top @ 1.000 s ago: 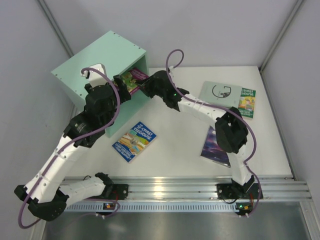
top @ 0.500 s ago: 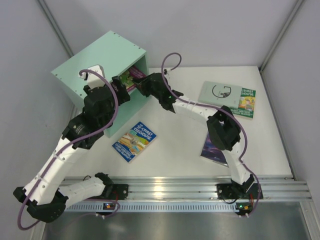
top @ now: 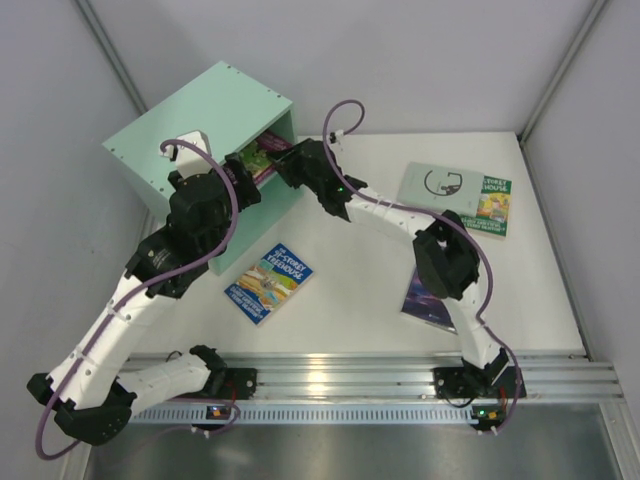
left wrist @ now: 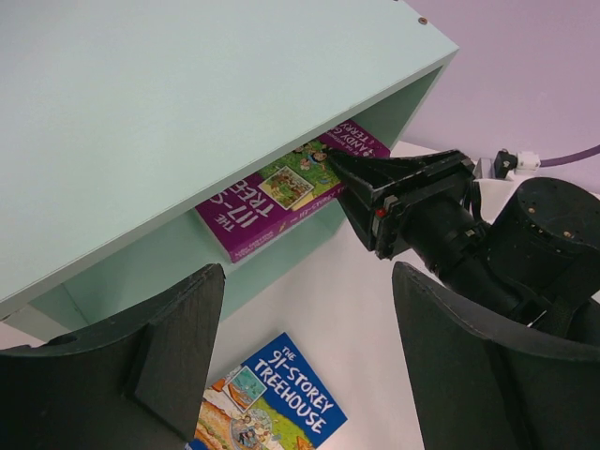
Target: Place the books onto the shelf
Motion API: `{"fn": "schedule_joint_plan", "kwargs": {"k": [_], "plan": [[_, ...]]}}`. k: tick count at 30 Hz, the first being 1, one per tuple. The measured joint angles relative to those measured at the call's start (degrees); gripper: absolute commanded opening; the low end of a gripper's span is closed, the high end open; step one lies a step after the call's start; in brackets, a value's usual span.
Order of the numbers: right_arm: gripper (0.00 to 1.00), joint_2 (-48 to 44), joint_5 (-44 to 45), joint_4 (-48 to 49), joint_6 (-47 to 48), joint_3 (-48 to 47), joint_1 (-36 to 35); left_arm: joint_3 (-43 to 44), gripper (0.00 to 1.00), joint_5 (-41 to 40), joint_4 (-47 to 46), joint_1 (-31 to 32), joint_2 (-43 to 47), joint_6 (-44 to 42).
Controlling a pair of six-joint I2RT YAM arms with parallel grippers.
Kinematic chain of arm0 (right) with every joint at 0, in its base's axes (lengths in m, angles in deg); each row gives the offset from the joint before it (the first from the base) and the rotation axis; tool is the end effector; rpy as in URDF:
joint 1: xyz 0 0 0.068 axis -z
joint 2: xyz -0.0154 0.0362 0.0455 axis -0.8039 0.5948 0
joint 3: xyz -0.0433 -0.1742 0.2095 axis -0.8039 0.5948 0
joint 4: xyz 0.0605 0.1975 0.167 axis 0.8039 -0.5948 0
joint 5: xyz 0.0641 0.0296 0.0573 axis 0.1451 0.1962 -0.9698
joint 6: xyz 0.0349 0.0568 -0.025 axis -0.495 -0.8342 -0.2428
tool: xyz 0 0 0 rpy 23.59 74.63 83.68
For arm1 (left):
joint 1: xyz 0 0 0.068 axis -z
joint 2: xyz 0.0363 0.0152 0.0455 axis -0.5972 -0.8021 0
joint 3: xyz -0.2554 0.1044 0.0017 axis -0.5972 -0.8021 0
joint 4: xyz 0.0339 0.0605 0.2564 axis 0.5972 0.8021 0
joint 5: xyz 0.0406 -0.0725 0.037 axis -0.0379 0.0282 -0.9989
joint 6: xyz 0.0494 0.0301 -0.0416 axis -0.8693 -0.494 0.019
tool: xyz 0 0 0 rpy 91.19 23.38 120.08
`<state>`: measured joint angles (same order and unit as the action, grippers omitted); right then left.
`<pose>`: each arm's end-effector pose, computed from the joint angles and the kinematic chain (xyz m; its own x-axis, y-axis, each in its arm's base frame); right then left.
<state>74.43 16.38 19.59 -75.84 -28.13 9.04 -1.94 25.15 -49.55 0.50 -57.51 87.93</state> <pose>0.4080 0.3851 0.2753 -0.5722 0.8062 -0.1503 0.0917 0.2450 0.9652 0.1902 -0.0959 0.4520 -0.1365 -0.2780 -0.9508 -0.1213 0.9573 -0.2624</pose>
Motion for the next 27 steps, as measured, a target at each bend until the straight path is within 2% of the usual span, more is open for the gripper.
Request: {"fn": "schedule_joint_plan", "kwargs": {"k": [8, 14, 20, 27], "plan": [[0.48, -0.1, 3.2, -8.0, 1.6, -3.6, 2.4, 0.0, 0.78, 0.0, 0.0, 0.0, 0.0, -0.6], [0.47, -0.3, 3.6, -10.6, 2.4, -4.2, 2.6, 0.0, 0.78, 0.0, 0.0, 0.0, 0.0, -1.0], [0.55, -0.3, 3.2, -13.6, 2.7, -4.2, 2.6, 0.0, 0.78, 0.0, 0.0, 0.0, 0.0, -1.2], [0.53, -3.1, 2.9, -12.5, 4.7, -0.8, 2.3, 0.0, 0.78, 0.0, 0.0, 0.0, 0.0, -1.4]]}}
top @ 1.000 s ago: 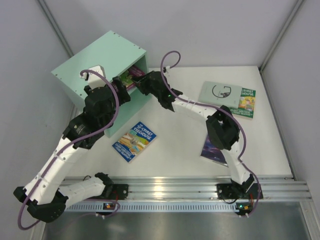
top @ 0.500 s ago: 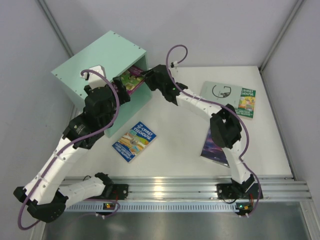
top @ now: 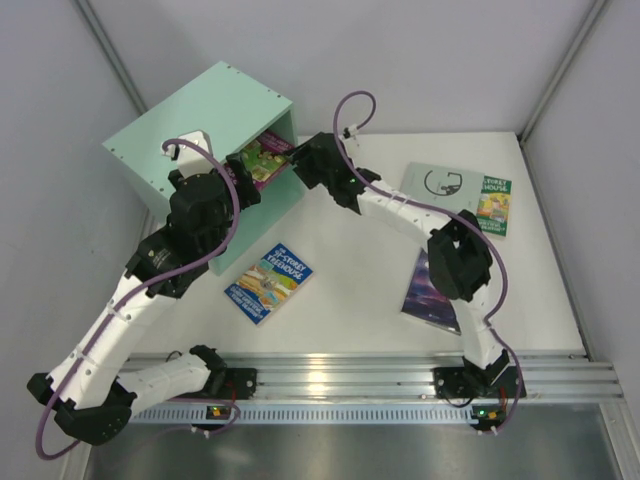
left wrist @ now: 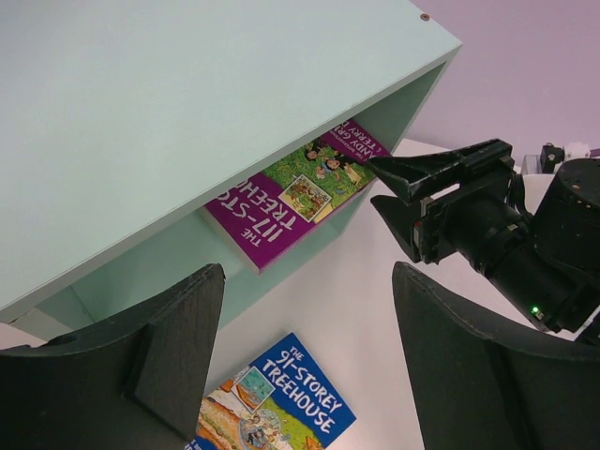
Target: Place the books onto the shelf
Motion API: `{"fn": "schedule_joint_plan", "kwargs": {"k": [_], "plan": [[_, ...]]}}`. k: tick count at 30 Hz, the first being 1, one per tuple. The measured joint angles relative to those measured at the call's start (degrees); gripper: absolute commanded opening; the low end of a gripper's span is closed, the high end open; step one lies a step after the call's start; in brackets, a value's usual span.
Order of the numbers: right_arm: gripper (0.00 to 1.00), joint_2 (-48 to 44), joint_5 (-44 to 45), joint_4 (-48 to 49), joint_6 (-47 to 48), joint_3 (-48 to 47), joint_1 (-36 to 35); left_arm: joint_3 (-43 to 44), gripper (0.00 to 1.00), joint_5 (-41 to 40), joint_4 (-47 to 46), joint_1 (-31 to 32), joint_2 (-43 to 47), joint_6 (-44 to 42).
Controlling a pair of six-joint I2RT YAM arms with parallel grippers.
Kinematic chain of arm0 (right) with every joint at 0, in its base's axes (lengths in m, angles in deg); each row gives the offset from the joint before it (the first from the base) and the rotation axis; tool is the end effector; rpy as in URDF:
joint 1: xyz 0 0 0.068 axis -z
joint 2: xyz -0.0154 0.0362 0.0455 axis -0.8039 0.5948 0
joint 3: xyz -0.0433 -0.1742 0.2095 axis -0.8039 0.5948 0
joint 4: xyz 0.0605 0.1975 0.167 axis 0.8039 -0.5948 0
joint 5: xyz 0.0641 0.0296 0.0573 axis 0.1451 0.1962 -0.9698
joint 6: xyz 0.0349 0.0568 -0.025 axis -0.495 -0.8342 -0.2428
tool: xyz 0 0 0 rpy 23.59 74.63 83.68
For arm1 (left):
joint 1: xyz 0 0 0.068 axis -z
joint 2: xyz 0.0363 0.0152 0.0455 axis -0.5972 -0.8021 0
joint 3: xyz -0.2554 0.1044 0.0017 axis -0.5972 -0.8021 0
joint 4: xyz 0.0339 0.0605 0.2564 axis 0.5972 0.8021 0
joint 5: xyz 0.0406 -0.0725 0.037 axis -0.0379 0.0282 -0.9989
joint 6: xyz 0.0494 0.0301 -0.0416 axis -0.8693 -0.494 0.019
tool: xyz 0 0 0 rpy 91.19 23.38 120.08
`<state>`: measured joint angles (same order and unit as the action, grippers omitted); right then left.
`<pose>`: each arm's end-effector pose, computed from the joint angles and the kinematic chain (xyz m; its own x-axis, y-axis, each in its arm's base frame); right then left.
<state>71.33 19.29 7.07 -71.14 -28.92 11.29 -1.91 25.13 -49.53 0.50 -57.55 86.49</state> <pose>0.4121 0.3552 0.2822 -0.5325 0.8041 -0.2644 0.1681 0.4066 0.8980 0.1904 -0.0960 0.4520 -0.1398 -0.2535 -0.9572 -0.1183 0.9640 -0.2380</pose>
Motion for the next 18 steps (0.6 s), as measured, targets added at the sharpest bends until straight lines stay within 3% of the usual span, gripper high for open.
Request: {"fn": "schedule_joint_plan", "kwargs": {"k": [18], "plan": [[0.48, -2.4, -2.6, 4.1, -0.9, 3.8, -4.6, 0.7, 0.78, 0.0, 0.8, -0.2, 0.0, -1.3]]}}
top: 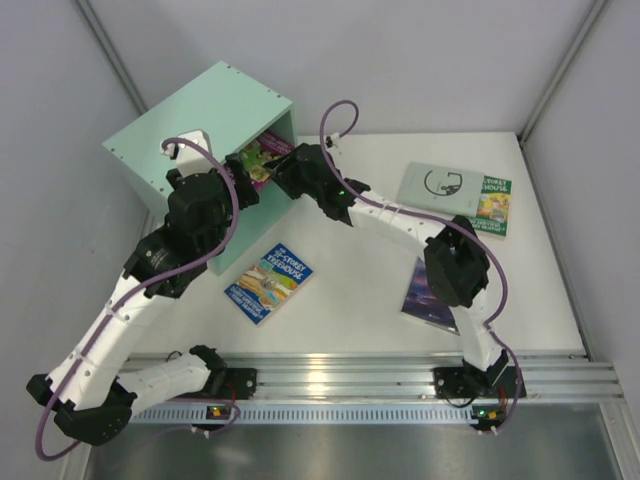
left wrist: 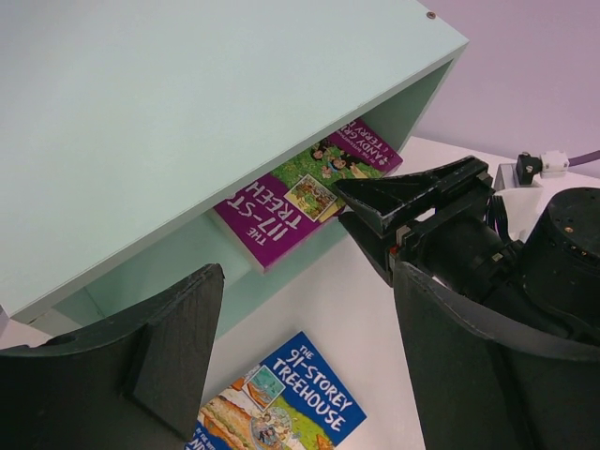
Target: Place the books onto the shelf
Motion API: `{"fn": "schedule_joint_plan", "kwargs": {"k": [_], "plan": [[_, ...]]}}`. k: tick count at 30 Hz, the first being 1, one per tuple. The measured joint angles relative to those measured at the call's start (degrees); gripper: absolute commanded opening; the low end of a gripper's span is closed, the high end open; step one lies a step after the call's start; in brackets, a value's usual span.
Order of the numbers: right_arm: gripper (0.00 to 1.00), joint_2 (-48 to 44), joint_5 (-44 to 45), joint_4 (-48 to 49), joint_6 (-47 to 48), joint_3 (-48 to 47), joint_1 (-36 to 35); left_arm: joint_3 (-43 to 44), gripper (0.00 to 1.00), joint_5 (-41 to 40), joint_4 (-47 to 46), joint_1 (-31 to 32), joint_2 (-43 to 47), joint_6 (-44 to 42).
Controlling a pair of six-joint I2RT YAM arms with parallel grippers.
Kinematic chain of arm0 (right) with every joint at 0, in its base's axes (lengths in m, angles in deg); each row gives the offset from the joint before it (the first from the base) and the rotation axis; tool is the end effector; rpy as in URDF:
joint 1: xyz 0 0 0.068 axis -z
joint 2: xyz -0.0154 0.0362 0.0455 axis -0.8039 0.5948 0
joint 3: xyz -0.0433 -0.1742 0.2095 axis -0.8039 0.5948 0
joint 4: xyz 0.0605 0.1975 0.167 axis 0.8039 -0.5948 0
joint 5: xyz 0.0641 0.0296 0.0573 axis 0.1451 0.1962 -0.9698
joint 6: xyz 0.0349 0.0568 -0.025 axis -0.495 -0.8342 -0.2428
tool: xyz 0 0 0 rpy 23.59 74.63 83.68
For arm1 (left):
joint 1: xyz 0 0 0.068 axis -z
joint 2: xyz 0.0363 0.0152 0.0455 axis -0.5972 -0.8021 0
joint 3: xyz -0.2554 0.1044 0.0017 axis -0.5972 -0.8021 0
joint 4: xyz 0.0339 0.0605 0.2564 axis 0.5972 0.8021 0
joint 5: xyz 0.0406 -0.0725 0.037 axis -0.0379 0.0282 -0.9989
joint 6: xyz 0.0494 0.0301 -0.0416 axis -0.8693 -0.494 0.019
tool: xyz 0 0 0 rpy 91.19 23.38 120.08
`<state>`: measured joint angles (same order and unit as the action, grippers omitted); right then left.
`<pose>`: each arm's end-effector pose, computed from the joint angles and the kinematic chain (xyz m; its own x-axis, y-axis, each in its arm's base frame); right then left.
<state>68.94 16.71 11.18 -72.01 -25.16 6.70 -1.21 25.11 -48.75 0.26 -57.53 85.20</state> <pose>0.3756 0.3836 0.2877 -0.6200 0.7503 -0.2294 0.1079 0.3711 0.9223 0.1893 -0.0941 0.4546 -0.1422 -0.2317 -0.9623 -0.1197 0.9691 -0.2157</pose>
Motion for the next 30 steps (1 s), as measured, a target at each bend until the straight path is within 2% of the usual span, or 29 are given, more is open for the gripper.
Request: {"fn": "schedule_joint_plan", "kwargs": {"k": [14, 23, 30], "plan": [[0.45, 2.2, -0.3, 1.0, -2.0, -1.7, -0.3, 0.0, 0.78, 0.0, 0.8, 0.0, 0.0, -0.3], [0.37, 4.1, -0.2, 1.5, -2.3, -4.2, -0.3, 0.0, 0.78, 0.0, 0.8, 0.0, 0.0, -0.7], [0.36, 4.7, -0.2, 2.4, -2.9, -4.2, -0.3, 0.0, 0.78, 0.0, 0.8, 0.0, 0.0, -1.1]]}}
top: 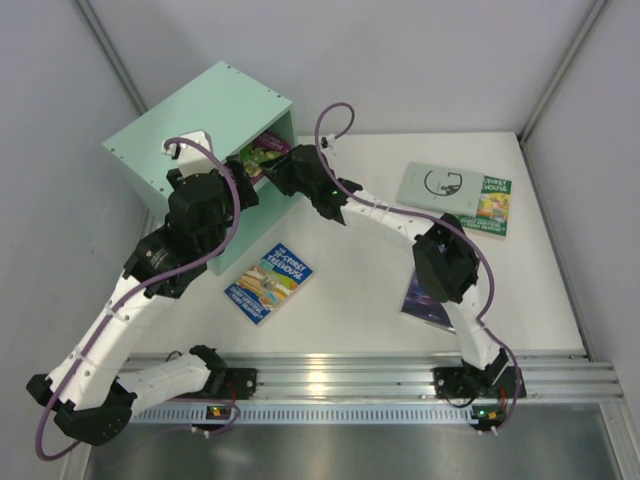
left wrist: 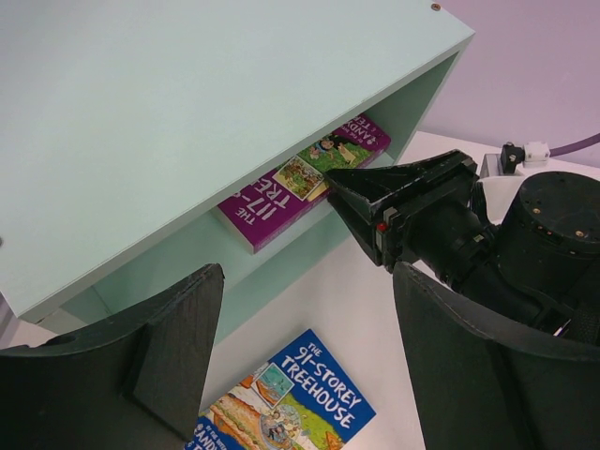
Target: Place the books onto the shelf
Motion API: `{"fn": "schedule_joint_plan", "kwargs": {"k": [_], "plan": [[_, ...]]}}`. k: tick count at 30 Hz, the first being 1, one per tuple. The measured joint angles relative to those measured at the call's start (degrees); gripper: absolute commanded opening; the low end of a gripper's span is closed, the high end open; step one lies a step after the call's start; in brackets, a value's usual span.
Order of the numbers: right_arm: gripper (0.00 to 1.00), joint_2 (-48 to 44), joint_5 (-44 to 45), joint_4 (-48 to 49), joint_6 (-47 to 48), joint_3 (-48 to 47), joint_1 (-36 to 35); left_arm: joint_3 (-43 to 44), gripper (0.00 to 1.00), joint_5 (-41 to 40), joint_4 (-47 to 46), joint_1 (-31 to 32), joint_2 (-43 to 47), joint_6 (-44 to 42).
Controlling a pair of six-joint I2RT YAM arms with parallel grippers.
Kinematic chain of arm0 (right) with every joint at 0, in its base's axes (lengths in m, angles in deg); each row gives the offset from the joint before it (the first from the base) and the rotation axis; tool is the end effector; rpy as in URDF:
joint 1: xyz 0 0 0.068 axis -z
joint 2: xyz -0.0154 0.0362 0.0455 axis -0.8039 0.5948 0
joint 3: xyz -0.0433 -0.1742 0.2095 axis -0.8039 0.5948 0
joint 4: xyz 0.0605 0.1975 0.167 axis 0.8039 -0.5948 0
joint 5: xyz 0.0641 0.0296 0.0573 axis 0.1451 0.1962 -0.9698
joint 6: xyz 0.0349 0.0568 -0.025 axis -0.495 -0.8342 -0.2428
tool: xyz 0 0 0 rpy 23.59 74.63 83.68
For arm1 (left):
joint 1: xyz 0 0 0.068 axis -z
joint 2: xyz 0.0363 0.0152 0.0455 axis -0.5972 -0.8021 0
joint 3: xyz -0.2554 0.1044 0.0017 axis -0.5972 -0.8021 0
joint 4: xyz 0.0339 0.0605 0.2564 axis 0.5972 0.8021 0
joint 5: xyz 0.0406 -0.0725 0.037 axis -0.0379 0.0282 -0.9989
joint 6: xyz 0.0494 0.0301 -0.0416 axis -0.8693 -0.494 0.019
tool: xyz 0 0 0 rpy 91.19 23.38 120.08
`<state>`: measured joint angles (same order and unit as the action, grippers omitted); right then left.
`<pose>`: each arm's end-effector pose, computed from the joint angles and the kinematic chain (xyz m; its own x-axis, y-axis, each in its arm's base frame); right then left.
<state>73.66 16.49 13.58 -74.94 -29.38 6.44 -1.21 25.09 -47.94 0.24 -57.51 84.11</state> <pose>0.3871 0.3999 0.2776 -0.6160 0.7678 -0.1762 0.1163 0.3099 0.9436 0.1889 -0.0937 0.4530 -0.1549 -0.2053 -0.9664 -0.1197 0.9749 -0.1879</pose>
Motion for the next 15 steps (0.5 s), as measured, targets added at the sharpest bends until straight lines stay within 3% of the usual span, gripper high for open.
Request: {"fn": "schedule_joint_plan", "kwargs": {"k": [15], "plan": [[0.36, 1.3, 0.0, 1.6, -2.7, -0.9, 0.0, -0.4, 0.79, 0.0, 0.0, 0.0, 0.0, -0.2]]}}
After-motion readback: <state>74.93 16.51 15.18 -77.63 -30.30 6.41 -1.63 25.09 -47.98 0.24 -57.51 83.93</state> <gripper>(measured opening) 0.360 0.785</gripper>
